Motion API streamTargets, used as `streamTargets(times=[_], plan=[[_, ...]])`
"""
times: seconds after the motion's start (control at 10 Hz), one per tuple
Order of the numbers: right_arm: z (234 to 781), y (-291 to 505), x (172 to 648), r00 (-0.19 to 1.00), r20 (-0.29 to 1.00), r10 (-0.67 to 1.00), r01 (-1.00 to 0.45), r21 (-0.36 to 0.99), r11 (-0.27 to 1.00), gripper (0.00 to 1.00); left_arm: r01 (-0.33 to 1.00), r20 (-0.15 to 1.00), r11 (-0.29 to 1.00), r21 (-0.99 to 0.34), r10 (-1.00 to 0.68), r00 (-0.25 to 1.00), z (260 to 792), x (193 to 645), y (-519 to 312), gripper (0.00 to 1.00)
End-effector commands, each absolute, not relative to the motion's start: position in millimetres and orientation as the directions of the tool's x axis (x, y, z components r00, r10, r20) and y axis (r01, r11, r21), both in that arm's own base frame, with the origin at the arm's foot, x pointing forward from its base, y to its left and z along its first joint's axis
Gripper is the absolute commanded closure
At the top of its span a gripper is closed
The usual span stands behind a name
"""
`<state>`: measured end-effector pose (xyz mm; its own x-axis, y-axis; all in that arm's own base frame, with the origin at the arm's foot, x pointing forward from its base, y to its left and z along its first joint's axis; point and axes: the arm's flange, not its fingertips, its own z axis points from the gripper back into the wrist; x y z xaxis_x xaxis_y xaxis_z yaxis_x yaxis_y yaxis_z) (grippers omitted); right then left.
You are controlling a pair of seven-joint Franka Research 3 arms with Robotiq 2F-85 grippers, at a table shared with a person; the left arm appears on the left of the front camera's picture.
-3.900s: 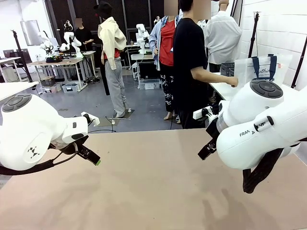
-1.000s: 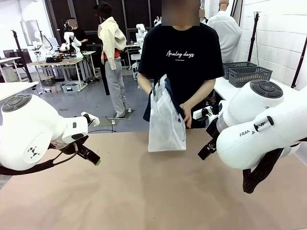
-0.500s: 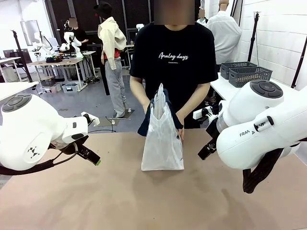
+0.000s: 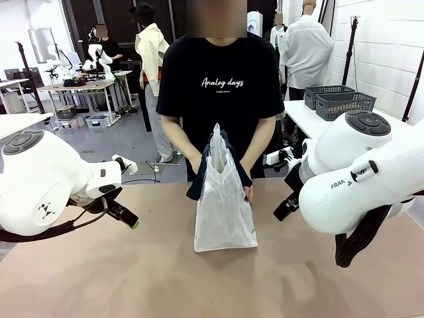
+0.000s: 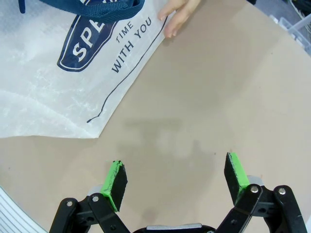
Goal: Transfer purchased items from the store into the shopping bag.
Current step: Open the Reusable shopping bag in the center of the table.
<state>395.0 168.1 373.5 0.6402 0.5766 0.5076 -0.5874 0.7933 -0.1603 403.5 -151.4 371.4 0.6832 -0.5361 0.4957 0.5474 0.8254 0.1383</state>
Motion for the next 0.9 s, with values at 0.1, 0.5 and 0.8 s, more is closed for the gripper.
streamTargets(times=[0.1, 0.5, 0.8], plan=[[373.4, 168.0, 395.0, 0.64, 0.508, 0.576, -0.587, -0.16, 0.793, 0.0, 0.546, 0.496, 0.826, 0.138, -0.535, 0.684, 371.4, 403.6, -150.8, 0.0], [373.4, 168.0, 395.0, 0.64, 0.508, 0.576, -0.587, -0.16, 0.793, 0.0, 0.546, 0.496, 0.826, 0.138, -0.535, 0.684, 371.4, 403.6, -150.8, 0.0], [373.4, 168.0, 395.0, 0.64, 0.508, 0.576, -0.587, -0.16, 0.793, 0.0, 0.546, 0.496, 0.826, 0.138, -0.535, 0.684, 371.4, 403.6, -150.8, 0.0]])
